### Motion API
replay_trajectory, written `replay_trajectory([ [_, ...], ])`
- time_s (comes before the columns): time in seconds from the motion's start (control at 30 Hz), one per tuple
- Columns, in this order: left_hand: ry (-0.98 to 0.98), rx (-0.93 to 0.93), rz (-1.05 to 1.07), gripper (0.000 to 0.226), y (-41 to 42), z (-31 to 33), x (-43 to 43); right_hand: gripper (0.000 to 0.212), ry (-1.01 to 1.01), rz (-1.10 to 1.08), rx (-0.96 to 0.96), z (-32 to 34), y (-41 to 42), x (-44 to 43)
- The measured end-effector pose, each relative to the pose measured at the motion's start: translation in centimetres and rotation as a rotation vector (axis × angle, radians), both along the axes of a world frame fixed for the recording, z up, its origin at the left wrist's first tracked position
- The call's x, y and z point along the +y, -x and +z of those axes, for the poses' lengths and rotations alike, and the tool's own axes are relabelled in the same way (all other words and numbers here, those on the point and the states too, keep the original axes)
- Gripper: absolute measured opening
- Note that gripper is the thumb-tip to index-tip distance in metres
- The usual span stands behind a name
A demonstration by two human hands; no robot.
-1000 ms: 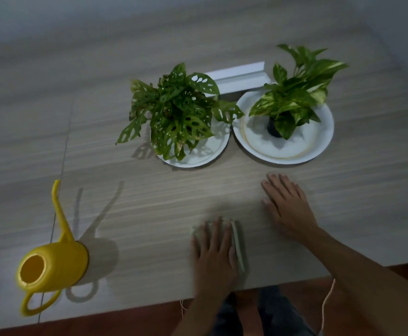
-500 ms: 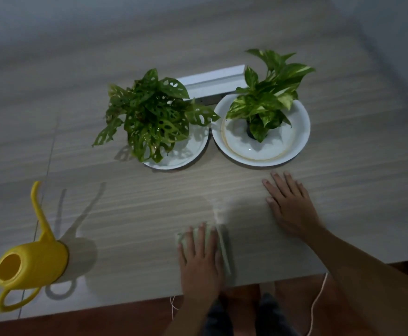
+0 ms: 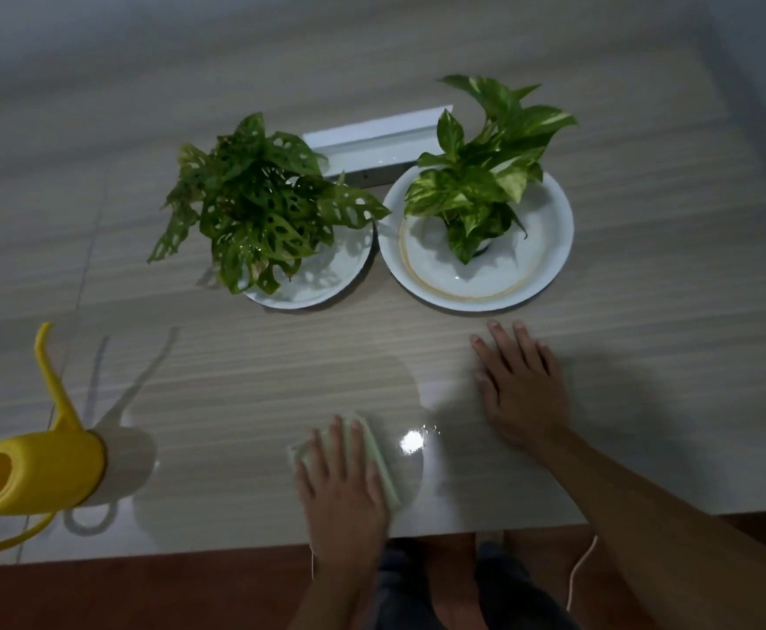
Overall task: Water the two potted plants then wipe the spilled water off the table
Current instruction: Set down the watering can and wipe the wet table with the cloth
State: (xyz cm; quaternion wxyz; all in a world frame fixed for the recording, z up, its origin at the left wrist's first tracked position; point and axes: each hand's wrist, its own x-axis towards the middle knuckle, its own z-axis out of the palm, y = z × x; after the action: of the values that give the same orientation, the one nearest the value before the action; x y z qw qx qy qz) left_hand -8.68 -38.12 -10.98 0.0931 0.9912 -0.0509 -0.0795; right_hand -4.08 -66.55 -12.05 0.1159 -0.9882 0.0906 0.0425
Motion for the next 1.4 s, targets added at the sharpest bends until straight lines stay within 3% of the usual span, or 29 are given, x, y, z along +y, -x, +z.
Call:
replay_trajectory([
  [0.13, 0.094, -0.029, -0.246, 0.059, -0.5, -1.0, -7.5, 0.059, 0.022, 0.017, 0.013, -0.5, -0.1, -0.2],
  [0.2, 0.009, -0.054, -0.290, 0.057, -5.0, -0.9, -8.5, 0.058, 0.034, 0.015, 0.011, -0.6, -0.1, -0.1],
  [0.3, -0.053, -0.052, -0.092, 0.058, -10.9, -0.5, -6.3, 0.056, 0.021, 0.005, -0.001, -0.5, 0.0, 0.0],
  [0.4, -0.001, -0.077, 0.145, 0.056, -9.9, 0.1, -4.3, 0.057, 0.014, 0.001, -0.007, -0.3, 0.0, 0.0],
  [0.53, 0.062, -0.004, 0.051, 0.058, -4.8, 0.1, -6.6, 0.056, -0.011, -0.004, -0.024, -0.3, 0.0, 0.1],
  [0.93, 0.028, -0.030, 0.031, 0.059, -15.8, -1.0, -7.8, 0.057, 0.013, 0.004, -0.038, -0.5, 0.1, 0.0],
  [1.13, -0.004, -0.084, 0.136, 0.059, -8.7, -0.5, -1.2, 0.056, -0.015, -0.008, -0.028, -0.1, 0.0, 0.0],
  [1.27, 0.038, -0.036, -0.120, 0.062, -0.2, -1.0, -6.0, 0.055, -0.034, -0.003, -0.026, 0.2, -0.1, 0.1],
  [1.4, 0.035, -0.069, -0.312, 0.059, -4.9, -0.7, -9.5, 0.057, -0.032, 0.014, 0.004, 0.3, -0.1, 0.1],
])
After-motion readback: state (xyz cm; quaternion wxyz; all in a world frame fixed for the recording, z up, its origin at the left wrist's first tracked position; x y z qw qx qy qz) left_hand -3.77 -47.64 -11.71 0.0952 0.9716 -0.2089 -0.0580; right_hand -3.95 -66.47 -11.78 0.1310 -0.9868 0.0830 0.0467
